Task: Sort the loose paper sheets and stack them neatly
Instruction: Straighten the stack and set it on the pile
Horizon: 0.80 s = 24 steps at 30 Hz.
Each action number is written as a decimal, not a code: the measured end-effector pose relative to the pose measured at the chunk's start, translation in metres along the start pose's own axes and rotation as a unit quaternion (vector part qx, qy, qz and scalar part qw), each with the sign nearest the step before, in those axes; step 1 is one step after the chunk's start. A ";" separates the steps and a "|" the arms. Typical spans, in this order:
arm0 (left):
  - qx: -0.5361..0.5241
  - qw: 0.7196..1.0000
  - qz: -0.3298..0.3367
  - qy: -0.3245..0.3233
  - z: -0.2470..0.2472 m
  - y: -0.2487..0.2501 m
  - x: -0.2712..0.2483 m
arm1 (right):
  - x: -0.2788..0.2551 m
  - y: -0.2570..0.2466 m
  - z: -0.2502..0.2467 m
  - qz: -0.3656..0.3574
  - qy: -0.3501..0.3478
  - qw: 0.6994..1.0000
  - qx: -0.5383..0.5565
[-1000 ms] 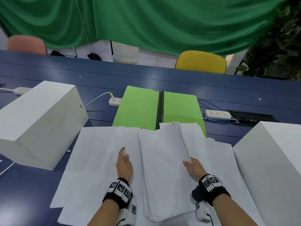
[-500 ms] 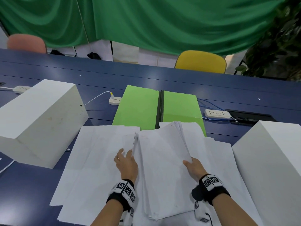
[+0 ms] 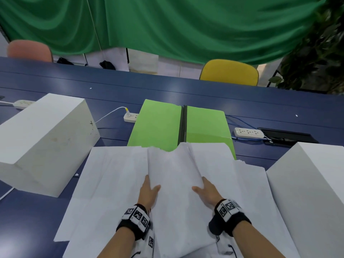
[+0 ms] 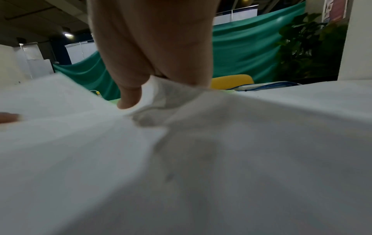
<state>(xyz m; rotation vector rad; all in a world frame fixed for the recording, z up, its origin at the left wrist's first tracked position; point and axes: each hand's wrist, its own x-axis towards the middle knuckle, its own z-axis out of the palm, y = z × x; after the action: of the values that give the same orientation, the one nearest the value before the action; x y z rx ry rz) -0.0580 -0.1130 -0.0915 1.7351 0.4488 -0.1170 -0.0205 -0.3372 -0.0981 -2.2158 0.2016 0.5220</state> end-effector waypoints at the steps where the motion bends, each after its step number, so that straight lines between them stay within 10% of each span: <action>1: 0.017 0.999 0.036 0.006 -0.002 0.008 -0.004 | 0.001 -0.001 -0.003 -0.006 0.024 0.999 0.026; 8: -0.102 0.957 0.269 -0.021 -0.026 0.123 -0.029 | -0.022 -0.055 -0.064 -0.105 -0.028 0.942 0.319; 12: -0.150 0.931 0.333 -0.002 -0.034 0.172 -0.045 | -0.048 -0.115 -0.085 -0.213 0.080 0.925 0.305; 24: -0.184 0.945 0.266 0.053 -0.036 0.144 -0.034 | -0.033 -0.092 -0.056 -0.152 0.086 0.956 0.237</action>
<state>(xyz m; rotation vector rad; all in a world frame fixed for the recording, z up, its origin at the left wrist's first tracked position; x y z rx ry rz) -0.0436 -0.1071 0.0602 1.4399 0.0566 0.4270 -0.0047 -0.3218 0.0120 -1.7738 0.0642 0.0923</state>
